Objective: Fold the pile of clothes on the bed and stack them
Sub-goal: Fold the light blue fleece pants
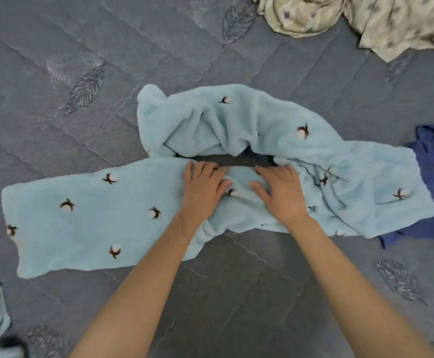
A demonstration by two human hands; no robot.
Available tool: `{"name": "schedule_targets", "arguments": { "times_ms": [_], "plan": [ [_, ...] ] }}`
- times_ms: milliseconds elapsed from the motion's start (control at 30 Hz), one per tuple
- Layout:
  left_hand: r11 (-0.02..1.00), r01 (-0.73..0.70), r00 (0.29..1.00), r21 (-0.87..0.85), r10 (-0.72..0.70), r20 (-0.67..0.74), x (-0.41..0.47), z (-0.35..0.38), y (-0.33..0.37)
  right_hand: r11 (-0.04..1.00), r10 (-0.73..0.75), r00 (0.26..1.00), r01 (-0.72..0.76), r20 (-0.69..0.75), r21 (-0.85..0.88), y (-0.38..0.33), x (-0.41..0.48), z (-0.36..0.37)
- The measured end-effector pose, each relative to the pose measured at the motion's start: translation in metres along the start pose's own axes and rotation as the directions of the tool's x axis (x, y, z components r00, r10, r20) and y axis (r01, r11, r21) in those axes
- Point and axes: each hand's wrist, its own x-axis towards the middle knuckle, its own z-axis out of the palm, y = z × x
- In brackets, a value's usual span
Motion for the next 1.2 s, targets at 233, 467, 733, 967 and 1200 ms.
{"name": "schedule_targets", "arguments": {
  "times_ms": [233, 467, 733, 967, 1200],
  "plan": [
    [0.999, 0.030, 0.977, -0.012, -0.032, -0.210, 0.016, -0.014, 0.007, 0.999, -0.002, 0.997, -0.001, -0.080, -0.038, 0.002, 0.040, -0.010],
    [0.993, 0.110, 0.970, -0.032, -0.115, -0.217, 0.038, -0.026, 0.002, 1.000, 0.029, 0.999, -0.029, -0.020, 0.007, -0.003, 0.070, -0.018],
    [0.981, 0.195, 0.883, -0.017, -0.183, -0.432, 0.053, -0.046, -0.020, 0.986, 0.136, 0.970, -0.152, -0.203, -0.067, 0.050, 0.071, -0.058],
    [0.899, 0.436, 0.868, -0.047, -0.433, -0.244, 0.072, -0.062, -0.027, 0.941, 0.277, 0.952, -0.242, -0.127, 0.237, 0.074, 0.058, -0.071],
    [0.854, 0.288, 0.734, -0.432, -0.487, -0.473, 0.073, -0.117, -0.011, 0.901, 0.317, 0.911, -0.203, -0.264, 0.383, 0.041, 0.057, -0.093]
  ]
}}
